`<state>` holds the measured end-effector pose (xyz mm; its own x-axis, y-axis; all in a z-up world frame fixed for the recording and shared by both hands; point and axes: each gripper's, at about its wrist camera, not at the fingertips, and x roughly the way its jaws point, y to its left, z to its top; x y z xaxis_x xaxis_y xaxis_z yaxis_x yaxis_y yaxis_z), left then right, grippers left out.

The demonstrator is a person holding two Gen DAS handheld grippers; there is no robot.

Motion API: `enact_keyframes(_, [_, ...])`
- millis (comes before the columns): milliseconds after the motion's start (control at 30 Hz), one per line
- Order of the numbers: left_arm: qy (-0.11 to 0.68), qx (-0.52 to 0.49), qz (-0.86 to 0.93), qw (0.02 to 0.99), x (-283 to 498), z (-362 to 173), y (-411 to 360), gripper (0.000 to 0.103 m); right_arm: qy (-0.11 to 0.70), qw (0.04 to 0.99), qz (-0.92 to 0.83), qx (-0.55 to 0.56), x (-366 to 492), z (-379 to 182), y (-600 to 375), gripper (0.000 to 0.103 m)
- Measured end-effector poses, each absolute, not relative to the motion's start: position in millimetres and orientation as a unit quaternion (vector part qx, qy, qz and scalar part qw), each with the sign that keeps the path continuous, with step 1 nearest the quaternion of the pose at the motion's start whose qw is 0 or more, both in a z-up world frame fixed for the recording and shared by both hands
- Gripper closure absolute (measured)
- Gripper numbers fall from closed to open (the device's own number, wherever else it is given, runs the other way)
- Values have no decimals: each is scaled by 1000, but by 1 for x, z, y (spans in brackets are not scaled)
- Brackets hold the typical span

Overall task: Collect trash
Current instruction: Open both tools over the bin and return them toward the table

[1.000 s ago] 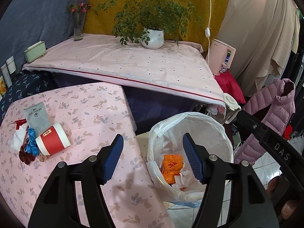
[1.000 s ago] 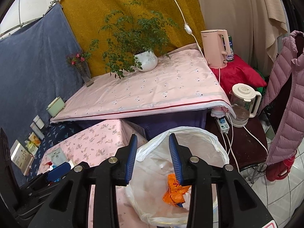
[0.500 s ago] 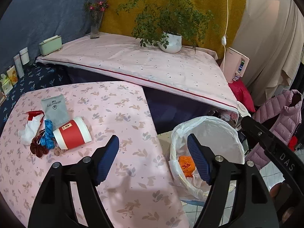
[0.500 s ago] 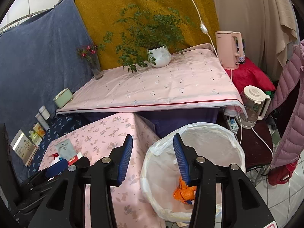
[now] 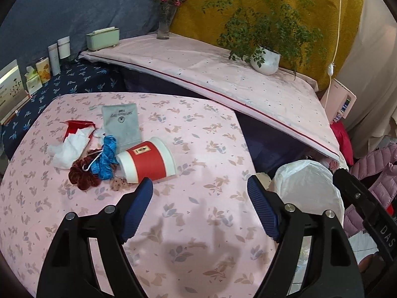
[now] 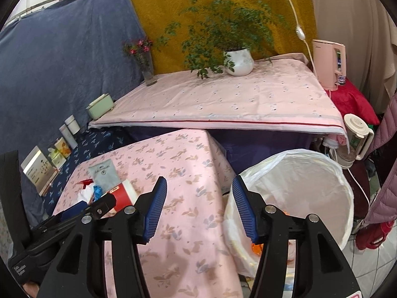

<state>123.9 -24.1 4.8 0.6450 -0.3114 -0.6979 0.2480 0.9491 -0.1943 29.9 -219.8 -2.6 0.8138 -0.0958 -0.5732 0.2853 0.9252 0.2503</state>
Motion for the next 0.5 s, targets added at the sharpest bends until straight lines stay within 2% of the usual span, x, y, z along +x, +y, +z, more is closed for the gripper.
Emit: enact_keyframes(500, [406, -78, -62, 909, 147, -21, 77, 28, 329, 935, -46, 121, 68, -22, -140, 49])
